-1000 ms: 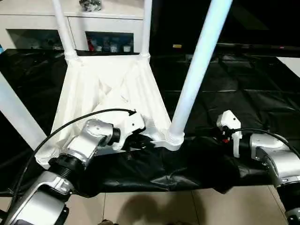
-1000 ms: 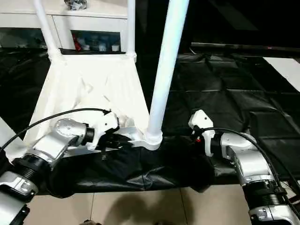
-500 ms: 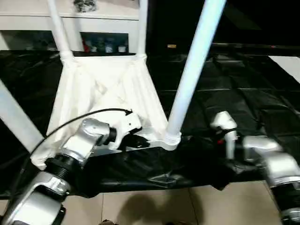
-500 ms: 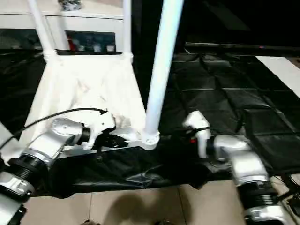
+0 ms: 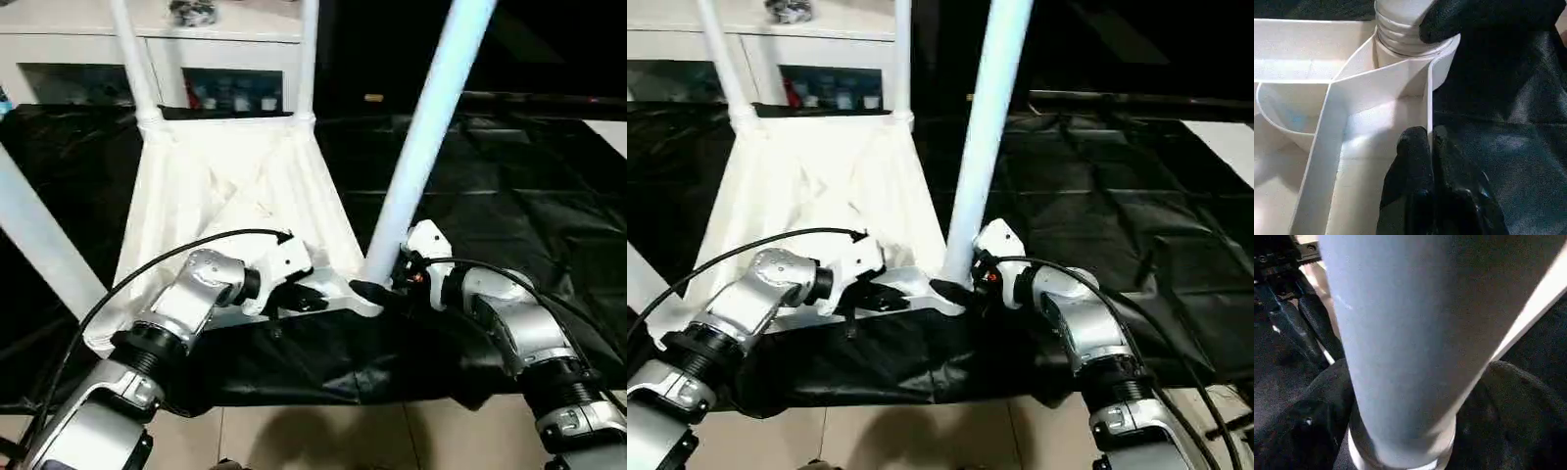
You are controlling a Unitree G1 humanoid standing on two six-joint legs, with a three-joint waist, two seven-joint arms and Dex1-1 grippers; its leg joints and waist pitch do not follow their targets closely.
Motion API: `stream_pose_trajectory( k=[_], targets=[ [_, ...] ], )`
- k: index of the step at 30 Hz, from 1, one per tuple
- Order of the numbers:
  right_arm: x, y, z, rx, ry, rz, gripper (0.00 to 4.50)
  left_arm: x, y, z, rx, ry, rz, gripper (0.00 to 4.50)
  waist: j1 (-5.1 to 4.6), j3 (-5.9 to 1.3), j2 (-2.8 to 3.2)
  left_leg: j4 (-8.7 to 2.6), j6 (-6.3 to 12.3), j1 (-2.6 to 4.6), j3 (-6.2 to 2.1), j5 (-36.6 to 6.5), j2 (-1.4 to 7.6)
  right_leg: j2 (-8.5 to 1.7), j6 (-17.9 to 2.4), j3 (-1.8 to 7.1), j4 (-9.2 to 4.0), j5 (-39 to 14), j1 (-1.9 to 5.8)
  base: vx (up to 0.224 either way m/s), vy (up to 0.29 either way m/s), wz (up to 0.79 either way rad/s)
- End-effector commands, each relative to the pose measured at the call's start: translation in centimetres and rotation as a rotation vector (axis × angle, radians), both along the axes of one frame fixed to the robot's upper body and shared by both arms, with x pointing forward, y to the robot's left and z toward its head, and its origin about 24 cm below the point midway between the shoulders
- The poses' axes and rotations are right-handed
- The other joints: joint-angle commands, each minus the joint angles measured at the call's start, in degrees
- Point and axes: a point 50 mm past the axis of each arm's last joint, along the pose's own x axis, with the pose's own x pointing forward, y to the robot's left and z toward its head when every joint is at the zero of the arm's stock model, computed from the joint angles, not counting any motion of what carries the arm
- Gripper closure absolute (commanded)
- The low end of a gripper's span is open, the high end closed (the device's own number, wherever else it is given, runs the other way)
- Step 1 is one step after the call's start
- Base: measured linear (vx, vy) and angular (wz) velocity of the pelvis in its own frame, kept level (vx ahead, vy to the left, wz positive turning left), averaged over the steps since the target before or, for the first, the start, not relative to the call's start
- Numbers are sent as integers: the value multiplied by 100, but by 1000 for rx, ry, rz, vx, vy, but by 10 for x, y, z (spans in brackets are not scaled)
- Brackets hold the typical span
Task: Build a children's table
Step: Rotate leg to tighten
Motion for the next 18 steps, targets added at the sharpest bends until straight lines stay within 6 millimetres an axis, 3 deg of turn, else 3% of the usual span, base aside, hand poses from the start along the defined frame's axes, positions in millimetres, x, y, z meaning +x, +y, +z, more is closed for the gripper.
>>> stream_pose_trajectory(
  k=[1,9,18],
  targets=[
    [3,-4,-1,-29,6,-3,65,-5,-1,-11,33,48,-21,450,-23,-331,11,-472,-43,138,-26,-2374,128,-234,-939,162,-422,-2281,176,0,0,0],
    [3,-5,-4,-39,28,28,124,-4,0,-11,31,44,-17,450,-44,-311,-7,-474,-54,148,-46,-2556,128,-241,-764,150,-480,-2778,138,0,0,0],
    [5,1,-12,15,59,-11,191,2,-1,-10,15,33,37,450,-64,-304,-9,-469,-63,156,-50,-2676,119,-242,-720,139,-511,-2985,110,0,0,0]
  ],
)
